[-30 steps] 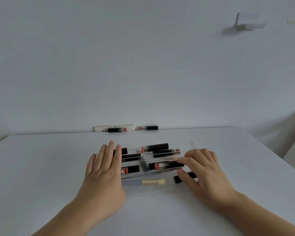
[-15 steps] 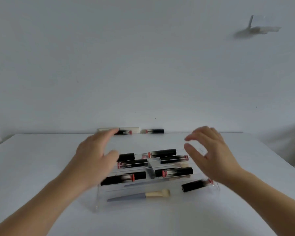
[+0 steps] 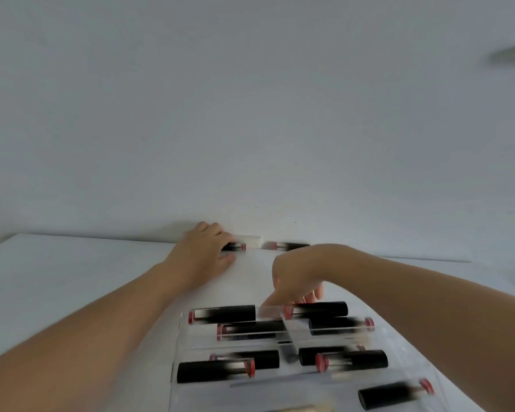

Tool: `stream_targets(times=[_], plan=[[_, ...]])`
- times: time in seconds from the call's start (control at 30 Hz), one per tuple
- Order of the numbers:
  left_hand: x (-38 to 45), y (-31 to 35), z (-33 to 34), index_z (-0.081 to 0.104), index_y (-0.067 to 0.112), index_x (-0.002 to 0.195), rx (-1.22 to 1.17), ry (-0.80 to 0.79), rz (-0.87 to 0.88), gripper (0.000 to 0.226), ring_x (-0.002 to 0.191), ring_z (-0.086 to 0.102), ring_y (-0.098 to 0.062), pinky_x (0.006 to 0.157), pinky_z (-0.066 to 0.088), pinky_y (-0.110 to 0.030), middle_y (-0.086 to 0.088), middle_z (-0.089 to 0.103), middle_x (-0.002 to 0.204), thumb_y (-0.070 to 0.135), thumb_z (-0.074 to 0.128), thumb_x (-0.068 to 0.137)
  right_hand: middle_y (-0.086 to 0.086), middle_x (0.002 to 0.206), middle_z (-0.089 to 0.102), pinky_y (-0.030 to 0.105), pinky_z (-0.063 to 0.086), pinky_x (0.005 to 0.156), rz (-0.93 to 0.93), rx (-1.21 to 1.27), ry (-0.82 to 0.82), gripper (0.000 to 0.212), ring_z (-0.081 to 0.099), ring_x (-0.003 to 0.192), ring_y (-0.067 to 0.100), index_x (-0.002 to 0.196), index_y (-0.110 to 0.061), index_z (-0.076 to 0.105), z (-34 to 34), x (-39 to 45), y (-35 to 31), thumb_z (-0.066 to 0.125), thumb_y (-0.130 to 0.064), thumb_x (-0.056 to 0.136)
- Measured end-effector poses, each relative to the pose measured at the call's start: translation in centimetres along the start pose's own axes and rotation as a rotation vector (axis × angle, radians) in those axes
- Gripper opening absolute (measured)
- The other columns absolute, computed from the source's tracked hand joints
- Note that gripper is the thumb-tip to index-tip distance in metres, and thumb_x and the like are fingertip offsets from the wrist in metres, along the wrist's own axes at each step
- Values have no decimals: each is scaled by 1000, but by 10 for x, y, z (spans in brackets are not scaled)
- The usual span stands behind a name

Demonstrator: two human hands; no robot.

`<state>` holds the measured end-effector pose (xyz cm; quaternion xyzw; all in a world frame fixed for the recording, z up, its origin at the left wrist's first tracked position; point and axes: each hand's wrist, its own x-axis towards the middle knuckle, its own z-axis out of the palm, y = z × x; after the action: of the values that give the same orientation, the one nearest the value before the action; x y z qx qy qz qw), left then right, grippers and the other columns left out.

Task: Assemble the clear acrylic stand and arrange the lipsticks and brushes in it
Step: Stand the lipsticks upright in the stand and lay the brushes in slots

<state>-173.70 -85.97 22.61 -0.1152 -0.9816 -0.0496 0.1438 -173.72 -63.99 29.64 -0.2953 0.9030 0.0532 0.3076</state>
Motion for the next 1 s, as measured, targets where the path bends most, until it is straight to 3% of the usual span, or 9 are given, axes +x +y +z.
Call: stream_targets(times=[0.17,0.23,0.33,0.43,0.53,0.63,0.77,0.87,1.0], plan=[[5,-1,17,65,23,116,-55,47,25,29,106,50,-19,95,40,-35,4,58,111,44,51,100,12,91,77,24,56,54,-20,-82,36,63,68,66,23,102,-3,69,7,6,-2,67,-63,84],[6,-2,18,66,23,115,-101,54,27,28,103,50,-18,93,39,-33,5,58,109,43,53,100,11,90,77,23,56,57,-26,-72,87,58,71,69,23,99,-7,70,9,4,2,68,-63,82],[6,0,17,67,21,112,-146,108,50,24,100,50,-18,87,38,-30,5,59,106,39,55,100,4,90,77,35,58,77,4,-126,158,49,73,86,25,91,-17,68,11,-1,10,65,-66,81],[13,12,11,67,20,109,-187,166,126,20,97,51,-18,85,38,-29,5,60,104,35,59,99,3,93,75,41,59,82,-17,-131,122,28,72,88,25,79,-27,62,10,-4,14,63,-54,87],[28,30,4,68,19,108,-209,137,259,19,97,52,-17,86,40,-30,5,63,106,34,63,97,-1,95,73,32,57,72,-66,-111,141,19,68,85,20,86,-27,65,10,-6,16,63,-45,90],[48,52,4,67,18,107,-171,71,366,19,99,54,-17,86,42,-31,4,65,109,33,62,96,-2,96,68,23,37,55,-129,-200,237,30,55,80,18,102,-20,68,13,-5,20,64,-48,89],[69,66,12,64,17,104,-39,48,400,19,99,56,-20,81,41,-31,2,66,107,33,57,96,-13,76,51,25,31,52,-175,-218,295,25,46,70,9,110,-25,65,20,-5,35,62,-38,89],[75,68,16,63,18,102,18,61,391,20,97,57,-21,79,41,-32,1,65,104,35,57,95,-15,72,46,25,31,53,-175,-193,322,24,42,65,3,109,-26,66,22,-6,44,63,-37,88],[79,74,19,64,19,106,44,-5,361,19,100,55,-22,77,33,-29,-1,62,105,31,54,96,-14,76,50,27,37,57,-179,-149,318,20,53,78,15,104,-28,65,25,-9,51,63,-38,87]])
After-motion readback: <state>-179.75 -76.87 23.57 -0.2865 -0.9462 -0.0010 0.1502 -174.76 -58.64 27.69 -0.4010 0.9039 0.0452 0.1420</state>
